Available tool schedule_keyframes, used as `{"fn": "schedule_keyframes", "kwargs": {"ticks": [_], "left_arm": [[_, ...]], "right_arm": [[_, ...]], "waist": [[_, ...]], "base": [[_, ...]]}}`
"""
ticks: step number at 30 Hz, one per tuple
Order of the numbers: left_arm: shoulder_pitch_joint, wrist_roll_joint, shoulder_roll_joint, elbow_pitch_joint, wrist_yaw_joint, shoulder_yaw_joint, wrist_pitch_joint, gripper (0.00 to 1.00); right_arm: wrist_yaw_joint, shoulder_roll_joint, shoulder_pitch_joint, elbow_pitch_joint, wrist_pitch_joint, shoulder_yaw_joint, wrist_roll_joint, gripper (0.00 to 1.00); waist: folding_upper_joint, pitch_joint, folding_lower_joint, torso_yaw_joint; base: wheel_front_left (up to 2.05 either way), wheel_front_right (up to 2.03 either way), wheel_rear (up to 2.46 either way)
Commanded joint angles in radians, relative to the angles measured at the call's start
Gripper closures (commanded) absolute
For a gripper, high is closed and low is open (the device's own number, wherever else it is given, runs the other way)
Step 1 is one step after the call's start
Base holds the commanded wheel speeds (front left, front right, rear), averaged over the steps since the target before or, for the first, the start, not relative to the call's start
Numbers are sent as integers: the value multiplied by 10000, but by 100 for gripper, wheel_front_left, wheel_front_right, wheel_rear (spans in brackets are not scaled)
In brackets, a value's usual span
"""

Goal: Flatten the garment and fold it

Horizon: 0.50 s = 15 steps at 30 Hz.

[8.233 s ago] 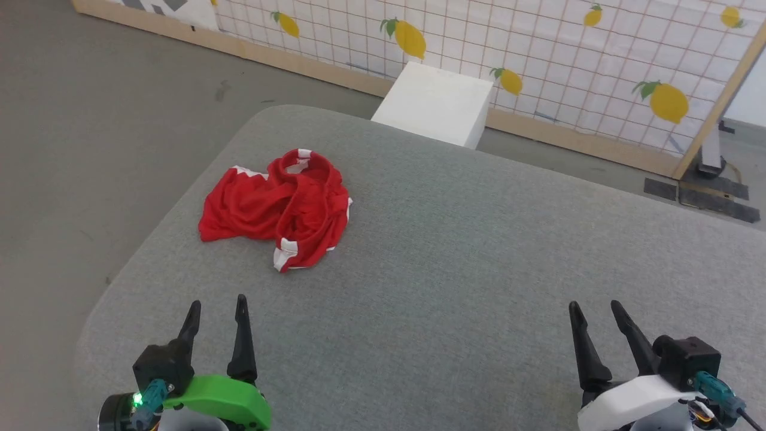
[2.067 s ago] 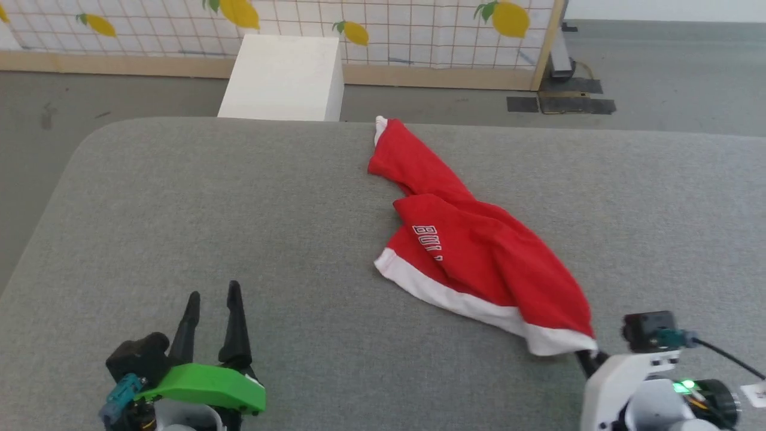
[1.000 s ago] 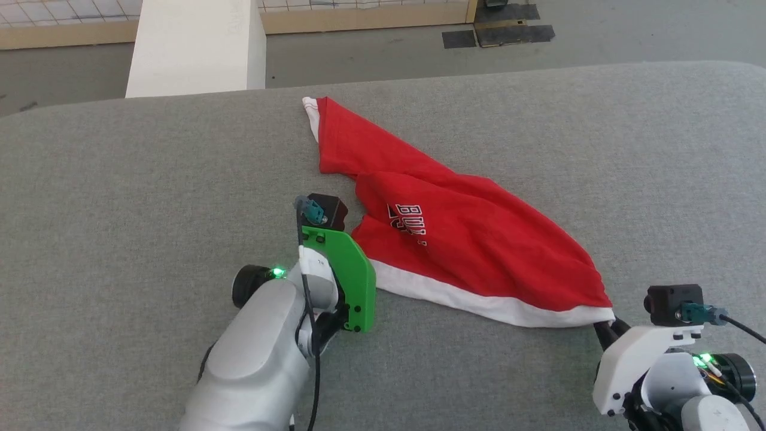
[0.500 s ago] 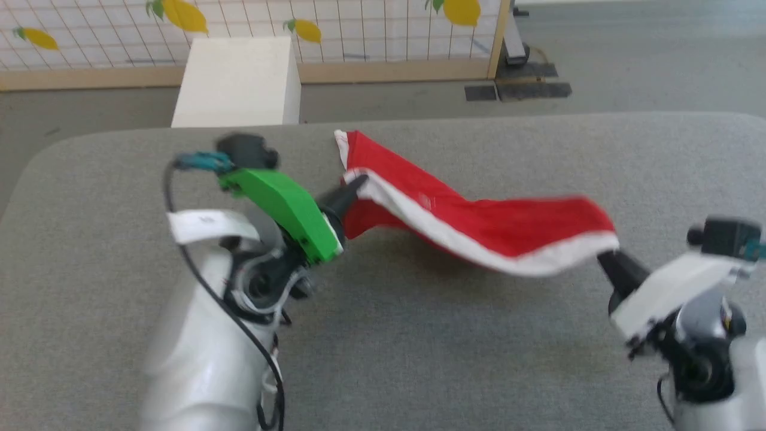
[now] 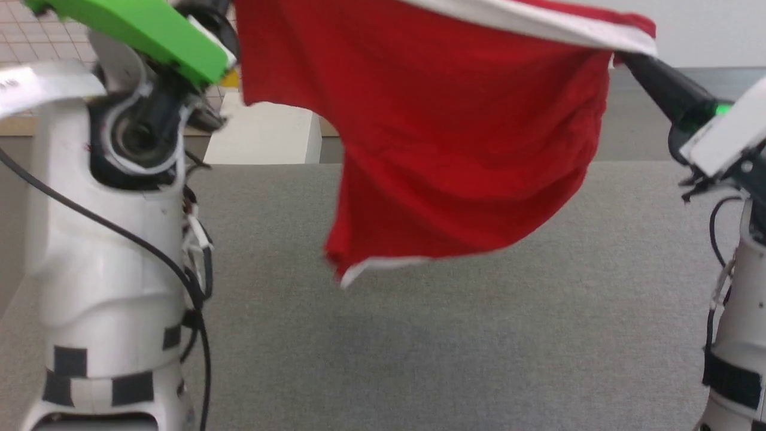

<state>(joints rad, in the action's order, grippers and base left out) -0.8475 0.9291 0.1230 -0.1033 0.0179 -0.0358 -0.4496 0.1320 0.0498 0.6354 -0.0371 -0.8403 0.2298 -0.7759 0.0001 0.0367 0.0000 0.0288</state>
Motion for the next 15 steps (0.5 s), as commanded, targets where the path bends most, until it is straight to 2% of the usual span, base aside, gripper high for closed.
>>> {"fn": "schedule_keyframes", "kwargs": {"ticks": [1, 7, 12, 15], "left_arm": [[-277, -169, 138, -121, 99, 94, 107, 100], [-1035, -727, 654, -800, 367, 123, 172, 100], [-1748, -1299, 1058, -1435, 460, -150, 120, 100], [-2268, -1841, 1294, -1871, 392, -515, 201, 100]], "right_arm": [[-13, 4, 272, 137, -195, 22, -38, 100], [-13, 4, 1339, 867, -1187, -29, 539, 100], [-13, 4, 2309, 1363, -1791, -296, 1414, 100], [-13, 4, 3037, 1676, -1748, -467, 1916, 100]], "waist": [[-1, 54, 0, 30], [-1, -367, 0, -27], [-1, -1345, 0, -69], [-1, -2069, 0, -102]], "base": [[0, 0, 0], [0, 0, 0], [0, 0, 0], [0, 0, 0]]}}
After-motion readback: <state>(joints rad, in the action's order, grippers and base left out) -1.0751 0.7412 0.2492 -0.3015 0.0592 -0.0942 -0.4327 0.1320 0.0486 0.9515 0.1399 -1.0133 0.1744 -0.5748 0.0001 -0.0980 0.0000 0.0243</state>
